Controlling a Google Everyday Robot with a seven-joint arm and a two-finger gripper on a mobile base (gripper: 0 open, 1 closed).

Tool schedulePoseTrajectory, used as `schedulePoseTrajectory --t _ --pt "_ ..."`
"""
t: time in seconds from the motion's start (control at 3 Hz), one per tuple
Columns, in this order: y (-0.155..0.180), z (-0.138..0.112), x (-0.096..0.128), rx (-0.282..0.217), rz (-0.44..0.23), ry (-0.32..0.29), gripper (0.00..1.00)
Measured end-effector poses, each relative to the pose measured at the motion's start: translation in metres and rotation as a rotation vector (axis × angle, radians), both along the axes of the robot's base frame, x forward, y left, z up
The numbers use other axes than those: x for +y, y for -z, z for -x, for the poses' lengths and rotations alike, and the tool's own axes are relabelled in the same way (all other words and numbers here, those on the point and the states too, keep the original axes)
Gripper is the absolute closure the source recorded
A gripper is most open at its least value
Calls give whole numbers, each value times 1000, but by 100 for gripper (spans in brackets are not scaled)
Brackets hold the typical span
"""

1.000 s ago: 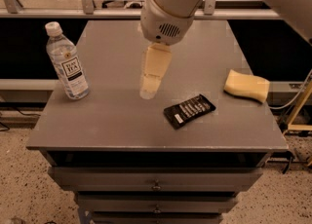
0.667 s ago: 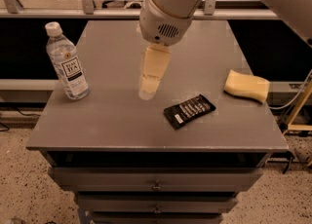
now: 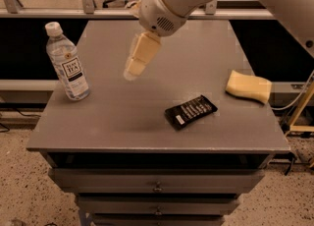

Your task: Knock blue plastic bottle over

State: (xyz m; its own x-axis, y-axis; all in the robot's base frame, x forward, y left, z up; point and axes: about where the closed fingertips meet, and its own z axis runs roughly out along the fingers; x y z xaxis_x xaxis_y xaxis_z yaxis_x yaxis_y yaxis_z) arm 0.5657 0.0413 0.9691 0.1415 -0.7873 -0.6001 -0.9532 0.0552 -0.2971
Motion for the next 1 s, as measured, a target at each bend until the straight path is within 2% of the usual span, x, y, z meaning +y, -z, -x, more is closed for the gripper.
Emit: schedulePoseTrajectory --t 0.33,0.67,1.0 --pt "-2 -27 28 -18 -237 2 0" --pt "-21 -52 43 -40 -347 27 0" --pt "-23 -53 45 -41 -351 25 0"
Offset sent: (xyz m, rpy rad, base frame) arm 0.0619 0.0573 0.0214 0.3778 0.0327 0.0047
